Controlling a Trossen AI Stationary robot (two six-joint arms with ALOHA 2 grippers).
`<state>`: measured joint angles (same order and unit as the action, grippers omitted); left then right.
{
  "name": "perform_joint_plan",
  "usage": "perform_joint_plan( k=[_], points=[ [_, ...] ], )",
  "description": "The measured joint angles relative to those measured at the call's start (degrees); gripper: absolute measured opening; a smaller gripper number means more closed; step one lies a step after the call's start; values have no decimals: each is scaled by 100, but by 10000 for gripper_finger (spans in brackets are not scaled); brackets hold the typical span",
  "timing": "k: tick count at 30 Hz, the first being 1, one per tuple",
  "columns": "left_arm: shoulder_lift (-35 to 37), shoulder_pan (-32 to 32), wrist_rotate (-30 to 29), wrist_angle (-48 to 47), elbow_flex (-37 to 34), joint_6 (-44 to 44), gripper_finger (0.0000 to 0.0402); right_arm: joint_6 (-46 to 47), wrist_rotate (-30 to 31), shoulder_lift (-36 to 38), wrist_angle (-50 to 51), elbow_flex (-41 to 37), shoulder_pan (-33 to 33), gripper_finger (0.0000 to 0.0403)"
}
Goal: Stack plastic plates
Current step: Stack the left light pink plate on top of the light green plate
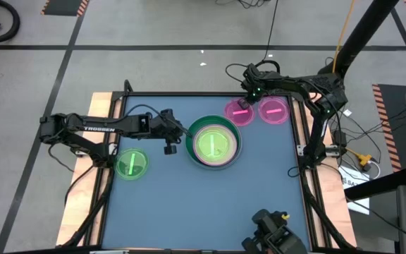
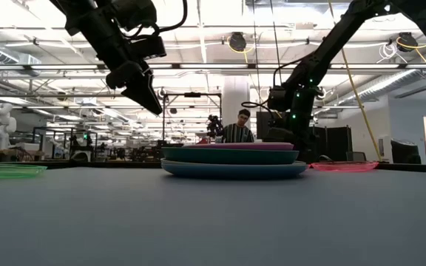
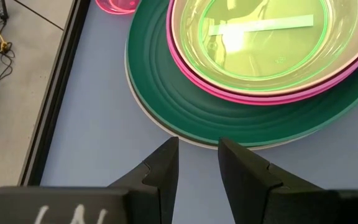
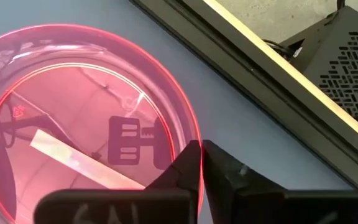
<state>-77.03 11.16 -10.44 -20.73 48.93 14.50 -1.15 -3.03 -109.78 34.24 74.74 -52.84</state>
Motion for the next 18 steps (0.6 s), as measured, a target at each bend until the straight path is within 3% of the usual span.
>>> perform_joint_plan(
  k=[18],
  points=[
    [-1, 0, 0, 3, 0, -75, 120, 192, -19, 1562, 207, 7, 95, 1]
  ],
)
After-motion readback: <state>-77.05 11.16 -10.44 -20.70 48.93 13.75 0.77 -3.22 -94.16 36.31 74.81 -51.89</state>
